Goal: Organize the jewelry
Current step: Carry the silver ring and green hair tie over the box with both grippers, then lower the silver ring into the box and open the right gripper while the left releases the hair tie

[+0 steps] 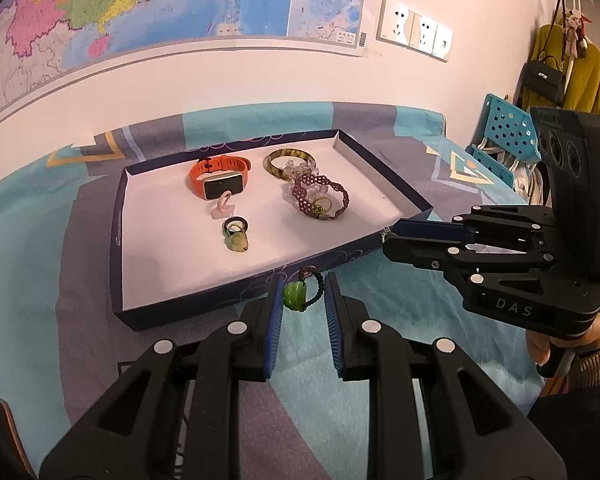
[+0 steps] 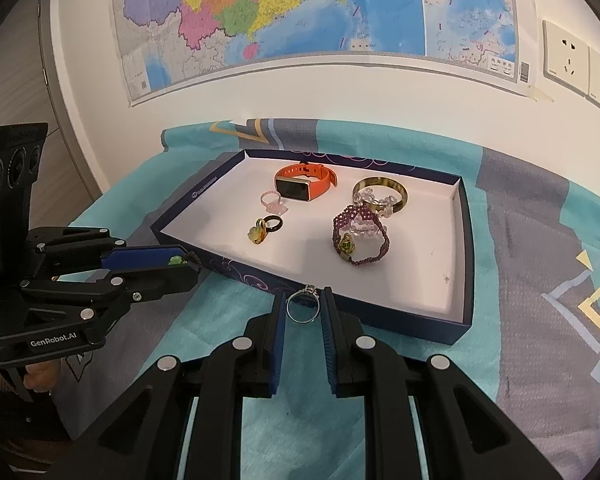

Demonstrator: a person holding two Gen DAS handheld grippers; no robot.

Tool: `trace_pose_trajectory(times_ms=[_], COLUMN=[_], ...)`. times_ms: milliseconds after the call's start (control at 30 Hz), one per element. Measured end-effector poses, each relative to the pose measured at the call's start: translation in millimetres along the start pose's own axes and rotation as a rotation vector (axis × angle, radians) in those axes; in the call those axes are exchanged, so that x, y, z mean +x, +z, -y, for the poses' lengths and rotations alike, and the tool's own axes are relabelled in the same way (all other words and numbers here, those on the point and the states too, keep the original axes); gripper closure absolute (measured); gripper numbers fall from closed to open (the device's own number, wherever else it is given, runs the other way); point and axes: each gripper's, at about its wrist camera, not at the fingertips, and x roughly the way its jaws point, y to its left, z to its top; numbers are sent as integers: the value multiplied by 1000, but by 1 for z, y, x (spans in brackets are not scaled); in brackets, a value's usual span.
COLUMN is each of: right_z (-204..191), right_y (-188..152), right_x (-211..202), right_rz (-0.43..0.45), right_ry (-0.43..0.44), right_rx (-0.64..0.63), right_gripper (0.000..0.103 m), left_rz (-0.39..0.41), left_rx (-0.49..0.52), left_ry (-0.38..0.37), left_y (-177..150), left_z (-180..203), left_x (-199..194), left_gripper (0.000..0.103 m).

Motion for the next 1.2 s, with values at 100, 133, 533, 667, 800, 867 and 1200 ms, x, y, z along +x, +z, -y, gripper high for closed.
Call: trace_pose_trajectory(times_ms=[100, 133, 533, 667, 800, 867, 1200], right_z=[1, 1, 4, 5, 7, 9, 12], right_y=[2, 2, 12, 13, 16, 18, 27], right_x=[0, 0, 2, 3, 5, 7, 21], right_rz=[4, 5, 19, 21, 23, 22, 14], right_ry=[2, 2, -9, -12, -15, -11, -23], right_rx=[2, 2, -4, -4, -5, -2, -8], right_gripper=[87, 87, 87, 87, 87, 87, 87], left_rz=[5, 7, 23, 28, 31, 33, 5], left_rx=[-1, -1, -1, -3, -5, -7, -27], left_ry=[2, 3, 10, 15, 19, 17, 30], left_y=[1, 2, 9, 12, 15, 18, 24], left_z=[-1, -1, -1, -3, -7, -8, -18], left_x=[0, 0, 0, 0, 1, 2, 23], left_gripper=[82, 82, 82, 82, 82, 82, 82])
